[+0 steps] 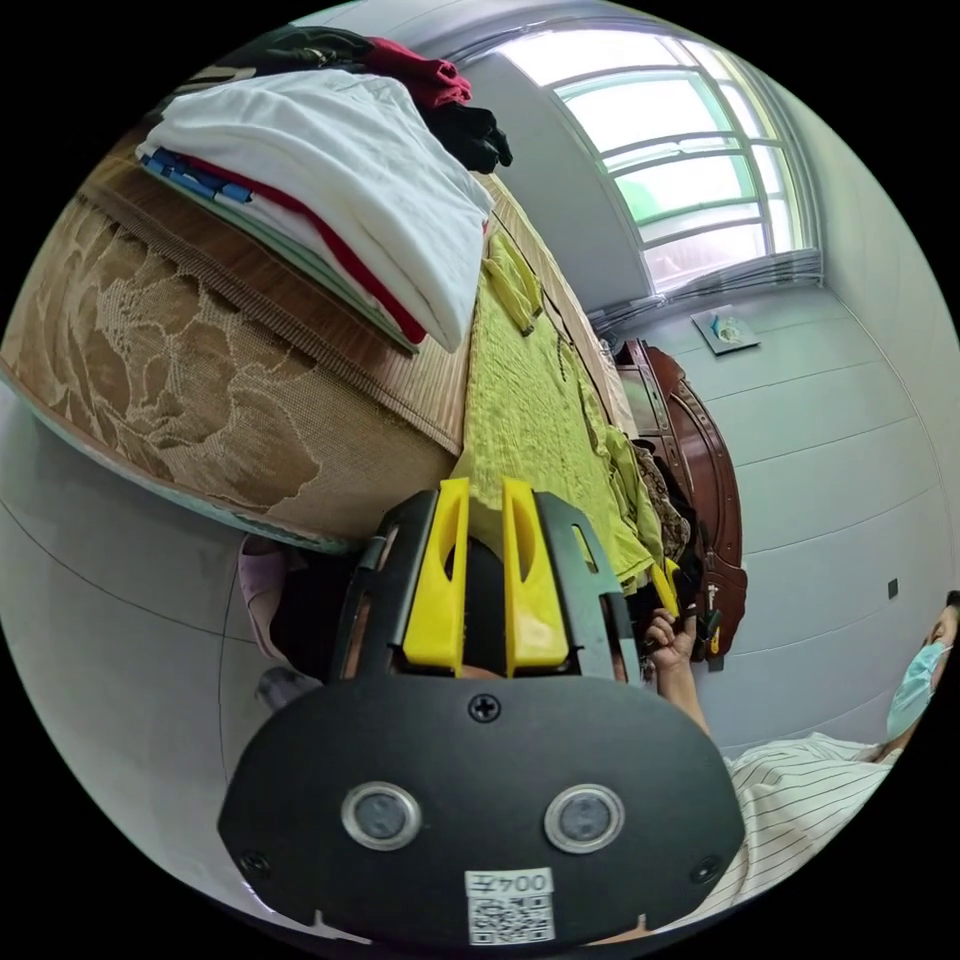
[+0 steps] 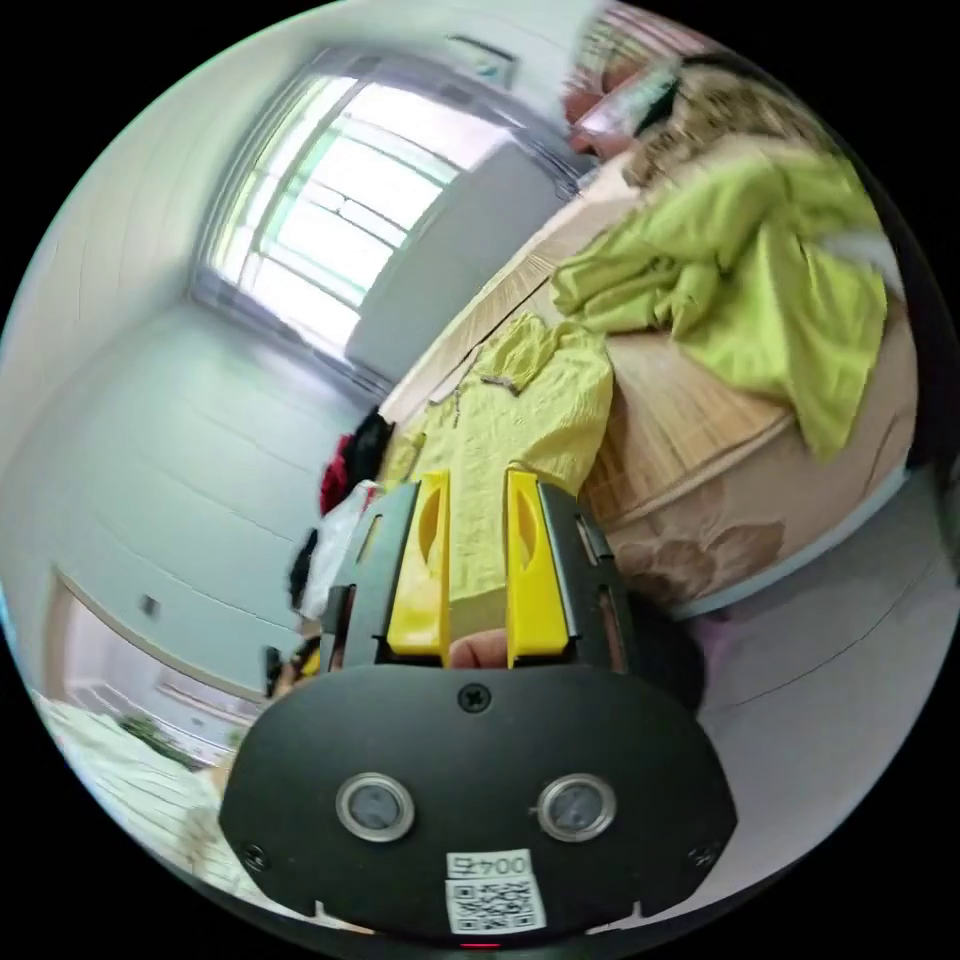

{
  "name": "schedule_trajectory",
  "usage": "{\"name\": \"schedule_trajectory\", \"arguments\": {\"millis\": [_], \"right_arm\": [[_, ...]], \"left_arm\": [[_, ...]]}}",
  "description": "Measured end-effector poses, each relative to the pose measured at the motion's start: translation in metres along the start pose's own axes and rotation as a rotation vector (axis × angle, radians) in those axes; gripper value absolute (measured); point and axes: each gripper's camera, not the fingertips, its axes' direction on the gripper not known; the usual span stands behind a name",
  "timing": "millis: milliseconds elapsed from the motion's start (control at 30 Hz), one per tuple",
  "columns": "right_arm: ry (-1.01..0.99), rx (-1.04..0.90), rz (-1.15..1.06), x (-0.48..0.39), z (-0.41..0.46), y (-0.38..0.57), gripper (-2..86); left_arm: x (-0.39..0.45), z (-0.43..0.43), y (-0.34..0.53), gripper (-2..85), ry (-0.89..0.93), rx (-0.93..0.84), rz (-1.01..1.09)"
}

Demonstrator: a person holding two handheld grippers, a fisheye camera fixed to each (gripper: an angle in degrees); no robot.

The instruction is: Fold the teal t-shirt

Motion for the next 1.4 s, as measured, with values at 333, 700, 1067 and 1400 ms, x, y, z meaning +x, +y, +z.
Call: {"name": "schedule_trajectory", "arguments": {"millis": [333, 700, 1067, 1400], "right_arm": [[0.351, 0.04, 0.097, 0.058, -0.051, 0.043, 8.8], [-0.41, 0.039, 0.734, 0.174, 0.036, 0.081, 8.6], [0.259, -0.057, -0.114, -0.05, 0.113, 0.058, 2.4], [1.013, -0.371, -0.844, -0.153, 0.279, 0.157, 8.1]], "left_arm": [[0.008, 0.01, 0.004, 5.3, -0.031, -0.02, 0.008], [0.015, 0.02, 0.015, 3.5, -0.041, -0.026, 0.007], [0.014, 0.031, 0.022, 2.4, -0.087, -0.026, 0.008], [0.008, 0.037, 0.023, 2.0, -0.101, -0.026, 0.006]]}}
